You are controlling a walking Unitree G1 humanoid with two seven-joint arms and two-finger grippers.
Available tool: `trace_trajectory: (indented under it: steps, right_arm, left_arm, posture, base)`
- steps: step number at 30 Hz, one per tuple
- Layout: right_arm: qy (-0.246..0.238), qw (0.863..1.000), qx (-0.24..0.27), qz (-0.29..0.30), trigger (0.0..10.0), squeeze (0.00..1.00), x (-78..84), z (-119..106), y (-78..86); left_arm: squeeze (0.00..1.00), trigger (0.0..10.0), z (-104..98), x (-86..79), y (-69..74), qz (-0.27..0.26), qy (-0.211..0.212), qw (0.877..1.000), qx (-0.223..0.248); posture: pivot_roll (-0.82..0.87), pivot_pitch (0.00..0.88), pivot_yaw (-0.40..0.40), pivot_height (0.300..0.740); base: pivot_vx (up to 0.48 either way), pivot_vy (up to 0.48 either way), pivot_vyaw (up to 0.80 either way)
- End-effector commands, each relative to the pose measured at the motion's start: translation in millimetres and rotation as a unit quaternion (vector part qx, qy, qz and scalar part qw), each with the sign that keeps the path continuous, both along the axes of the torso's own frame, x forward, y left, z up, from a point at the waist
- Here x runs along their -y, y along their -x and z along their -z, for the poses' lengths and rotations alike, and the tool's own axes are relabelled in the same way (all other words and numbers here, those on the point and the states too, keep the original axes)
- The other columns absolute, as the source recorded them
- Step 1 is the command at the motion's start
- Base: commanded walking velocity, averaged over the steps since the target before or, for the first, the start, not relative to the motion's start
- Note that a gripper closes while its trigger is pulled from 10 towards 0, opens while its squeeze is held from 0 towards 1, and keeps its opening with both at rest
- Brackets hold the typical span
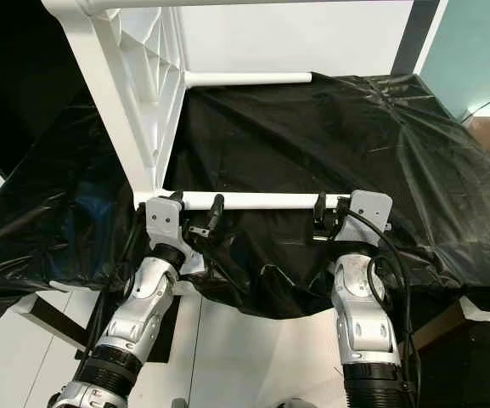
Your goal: Building children table
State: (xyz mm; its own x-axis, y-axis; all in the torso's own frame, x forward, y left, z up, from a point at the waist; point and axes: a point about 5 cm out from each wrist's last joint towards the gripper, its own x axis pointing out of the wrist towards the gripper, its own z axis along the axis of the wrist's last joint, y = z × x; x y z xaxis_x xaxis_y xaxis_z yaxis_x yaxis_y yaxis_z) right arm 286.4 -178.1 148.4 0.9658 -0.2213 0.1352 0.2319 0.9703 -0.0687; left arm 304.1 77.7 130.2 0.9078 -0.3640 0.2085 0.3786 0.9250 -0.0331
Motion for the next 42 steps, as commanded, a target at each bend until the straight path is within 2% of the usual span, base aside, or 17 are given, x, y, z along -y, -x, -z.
trace_trajectory:
  steps: [1, 13, 32, 33, 34, 35, 36, 37, 38, 39, 42]
  right_arm:
    - [0.000, 1.000, -0.001, 0.003, 10.0, 0.00, -0.5, 1, 1.2]
    - [0.002, 1.000, -0.005, 0.002, 10.0, 0.00, -0.5, 3, 0.3]
    - [0.010, 1.000, -0.010, 0.001, 10.0, 0.00, -2.1, 5, 0.5]
    - [0.023, 1.000, -0.010, 0.000, 10.0, 0.00, -2.6, 5, 0.4]
    - [0.065, 0.998, -0.013, 0.005, 10.0, 0.00, -3.7, 3, -0.1]
    - [0.065, 0.998, -0.013, 0.005, 10.0, 0.00, -3.7, 3, -0.1]
    - [0.110, 0.994, -0.014, 0.015, 10.0, 0.00, -4.0, 1, -0.6]
    - [0.110, 0.994, -0.014, 0.015, 10.0, 0.00, -4.0, 1, -0.6]
    - [0.154, 0.987, -0.017, 0.028, 10.0, 0.00, -3.8, -1, -1.8]
    - [0.177, 0.984, -0.012, 0.035, 10.0, 0.00, -3.9, -5, -3.4]
    - [0.177, 0.984, -0.012, 0.035, 10.0, 0.00, -3.9, -5, -3.4]
  left_arm:
    - [0.00, 10.0, 3, 3.2, 1.5, 0.034, -0.017, 0.999, -0.004]
    - [0.00, 10.0, 3, 3.0, 1.2, 0.033, -0.017, 0.999, -0.005]
    - [0.00, 10.0, 2, 1.6, 3.3, 0.036, -0.014, 0.999, 0.005]
    - [0.00, 10.0, 3, 1.5, 3.4, 0.036, -0.014, 0.999, 0.005]
    - [0.00, 10.0, 3, 1.7, 3.4, 0.036, -0.015, 0.999, 0.005]
    - [0.00, 10.0, 3, 1.7, 3.4, 0.036, -0.015, 0.999, 0.005]
    - [0.00, 10.0, 2, 1.9, 3.2, 0.036, -0.015, 0.999, 0.005]
    - [0.00, 10.0, 2, 1.9, 3.2, 0.036, -0.015, 0.999, 0.005]
    - [0.00, 10.0, 2, 2.0, 3.1, 0.036, -0.015, 0.999, 0.005]
    - [0.00, 10.0, 2, 2.1, 2.9, 0.037, -0.015, 0.999, 0.005]
    - [0.00, 10.0, 2, 2.1, 2.9, 0.037, -0.015, 0.999, 0.005]
  posture:
    - [-0.05, 0.017, 0.024, 0.740]
    - [-0.05, 0.013, 0.024, 0.740]
    - [-0.05, 0.009, 0.026, 0.740]
    - [-0.05, 0.007, 0.026, 0.740]
    - [-0.04, 0.006, 0.027, 0.740]
    - [-0.04, 0.006, 0.027, 0.740]
    - [-0.04, 0.007, 0.026, 0.740]
    - [-0.04, 0.007, 0.026, 0.740]
    - [-0.04, 0.006, 0.025, 0.740]
    - [-0.05, 0.006, 0.026, 0.740]
    - [-0.05, 0.006, 0.026, 0.740]
  base:
    - [0.296, 0.000, 0.00]
    - [0.296, 0.000, 0.00]
    - [0.000, 0.000, 0.00]
    - [0.000, 0.000, 0.00]
    - [0.000, 0.000, 0.00]
    - [0.000, 0.000, 0.00]
    - [0.000, 0.000, 0.00]
    - [0.000, 0.000, 0.00]
    - [0.000, 0.000, 0.00]
    - [0.000, 0.000, 0.00]
    - [0.000, 0.000, 0.00]
